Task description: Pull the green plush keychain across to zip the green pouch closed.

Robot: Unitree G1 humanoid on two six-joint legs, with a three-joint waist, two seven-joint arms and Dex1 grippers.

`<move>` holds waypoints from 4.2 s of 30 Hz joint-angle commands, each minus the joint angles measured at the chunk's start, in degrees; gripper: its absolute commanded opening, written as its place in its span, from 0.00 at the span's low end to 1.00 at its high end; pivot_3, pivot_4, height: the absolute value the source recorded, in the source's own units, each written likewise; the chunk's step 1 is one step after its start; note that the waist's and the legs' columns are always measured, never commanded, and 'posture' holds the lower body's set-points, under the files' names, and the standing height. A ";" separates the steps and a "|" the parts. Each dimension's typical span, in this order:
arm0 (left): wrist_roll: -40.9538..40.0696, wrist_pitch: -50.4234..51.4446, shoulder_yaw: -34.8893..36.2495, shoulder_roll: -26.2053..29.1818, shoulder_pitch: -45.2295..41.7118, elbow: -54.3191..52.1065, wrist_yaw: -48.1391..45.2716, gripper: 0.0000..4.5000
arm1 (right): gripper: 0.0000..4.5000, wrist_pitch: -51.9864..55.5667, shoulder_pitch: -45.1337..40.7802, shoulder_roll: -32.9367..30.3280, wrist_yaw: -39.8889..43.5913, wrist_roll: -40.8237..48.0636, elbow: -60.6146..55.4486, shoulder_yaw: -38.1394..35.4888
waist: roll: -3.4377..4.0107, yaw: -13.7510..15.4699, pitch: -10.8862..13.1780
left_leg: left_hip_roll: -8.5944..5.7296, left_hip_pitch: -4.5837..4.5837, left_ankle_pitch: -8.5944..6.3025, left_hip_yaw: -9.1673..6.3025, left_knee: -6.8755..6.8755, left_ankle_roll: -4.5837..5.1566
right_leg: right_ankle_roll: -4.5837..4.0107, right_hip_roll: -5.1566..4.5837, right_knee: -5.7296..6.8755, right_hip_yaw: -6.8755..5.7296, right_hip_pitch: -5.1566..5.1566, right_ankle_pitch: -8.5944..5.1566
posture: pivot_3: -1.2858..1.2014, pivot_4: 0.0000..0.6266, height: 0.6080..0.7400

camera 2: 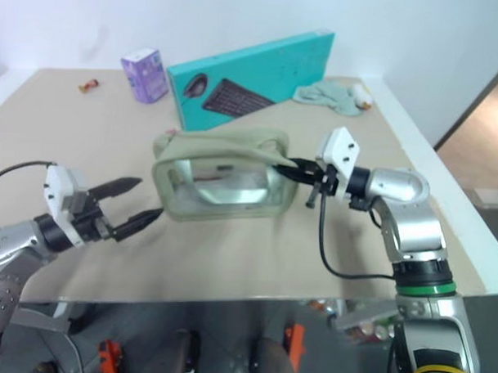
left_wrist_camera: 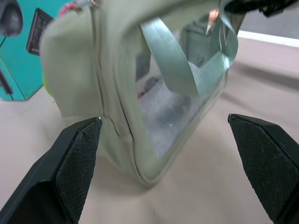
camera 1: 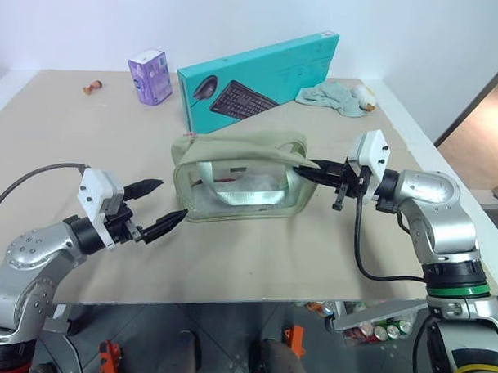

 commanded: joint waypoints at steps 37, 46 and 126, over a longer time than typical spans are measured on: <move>16.46 -24.80 -6.99 -2.50 -35.93 55.48 -11.70 1.00 | 0.01 -1.07 4.48 -2.63 -2.68 -0.19 -7.27 -3.01 | -0.02 0.00 -0.02 | 0.08 0.04 0.06 0.08 0.07 -0.09 | -0.02 0.19 0.05 0.11 -0.01 0.17 | 0.52 0.24 1.00; 18.89 -30.98 -7.16 -2.83 -42.37 65.82 -13.26 1.00 | 0.01 -1.44 5.44 -2.95 -2.49 0.09 -8.20 -3.32 | -0.03 0.01 -0.02 | 0.08 0.02 0.06 0.08 0.12 -0.10 | 0.02 0.18 0.06 0.11 -0.01 0.19 | 0.52 0.24 1.00; 11.63 -12.88 -3.23 -0.03 -34.81 31.40 -14.36 0.01 | 0.00 -2.88 3.23 -3.05 -5.07 -2.32 -5.67 -3.19 | -0.03 -0.02 -0.02 | 0.09 -0.01 0.07 0.08 0.21 -0.09 | 0.05 0.19 0.14 0.17 -0.04 0.20 | 0.52 0.24 1.00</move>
